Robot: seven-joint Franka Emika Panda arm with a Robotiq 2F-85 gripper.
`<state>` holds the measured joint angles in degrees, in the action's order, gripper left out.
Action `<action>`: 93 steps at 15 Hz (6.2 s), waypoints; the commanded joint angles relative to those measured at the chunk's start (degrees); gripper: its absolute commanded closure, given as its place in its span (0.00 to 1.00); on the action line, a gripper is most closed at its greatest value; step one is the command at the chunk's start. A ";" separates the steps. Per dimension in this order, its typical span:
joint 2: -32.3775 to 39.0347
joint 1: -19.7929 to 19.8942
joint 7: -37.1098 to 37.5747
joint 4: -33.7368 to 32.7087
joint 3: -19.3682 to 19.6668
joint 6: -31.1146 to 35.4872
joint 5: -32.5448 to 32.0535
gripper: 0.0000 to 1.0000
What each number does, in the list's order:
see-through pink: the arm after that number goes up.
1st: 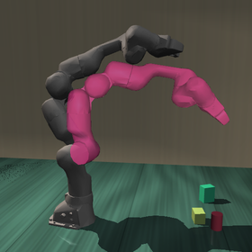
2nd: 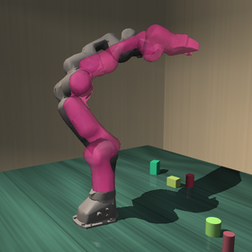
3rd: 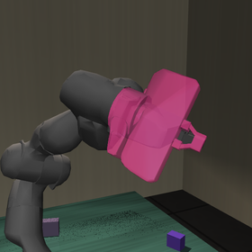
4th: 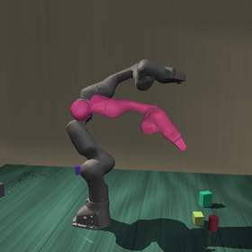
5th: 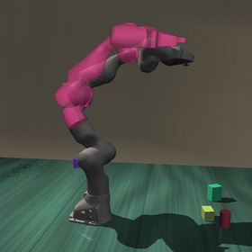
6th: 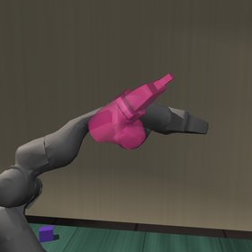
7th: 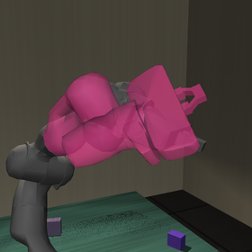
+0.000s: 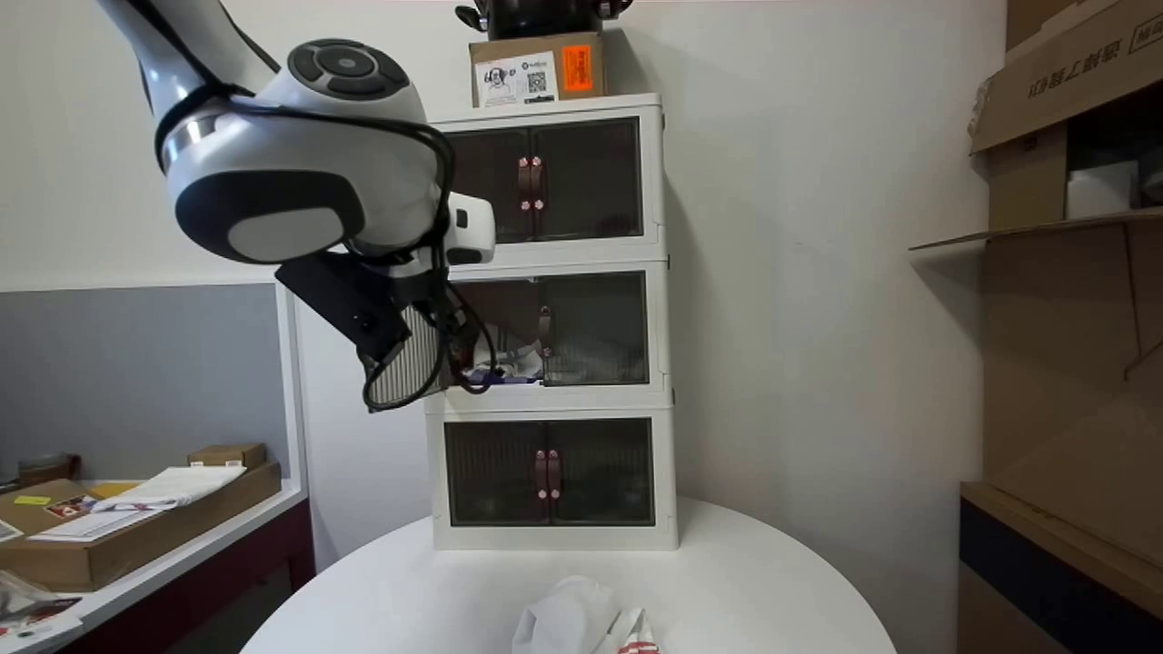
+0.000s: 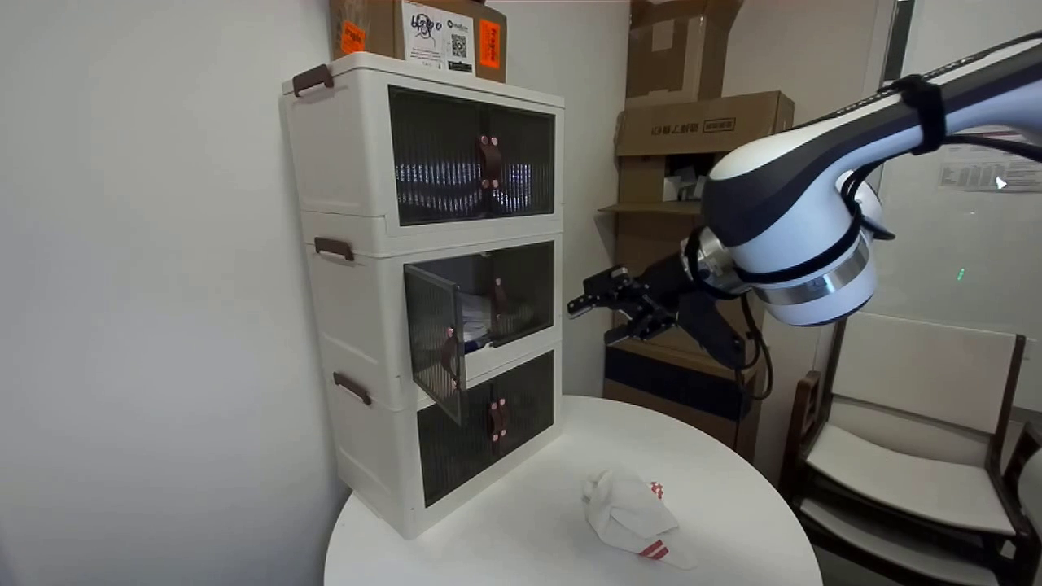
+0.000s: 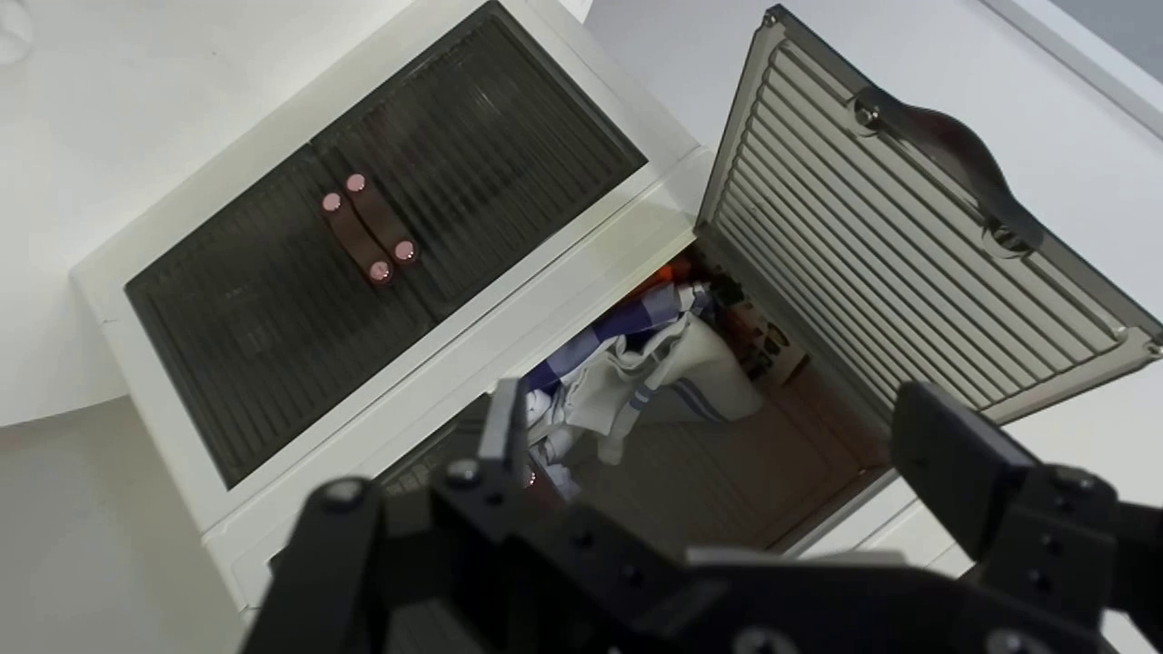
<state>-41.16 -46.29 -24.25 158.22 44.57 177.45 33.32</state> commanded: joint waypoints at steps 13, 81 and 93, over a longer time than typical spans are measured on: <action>13.58 -36.00 -5.73 -18.70 26.19 4.19 0.07 0.00; 1.81 -93.46 13.77 -48.37 82.35 12.03 -34.02 0.00; 3.19 -94.68 11.67 -48.76 86.80 13.56 -32.66 0.00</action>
<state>-38.95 -139.94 -11.72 109.80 128.71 190.56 0.11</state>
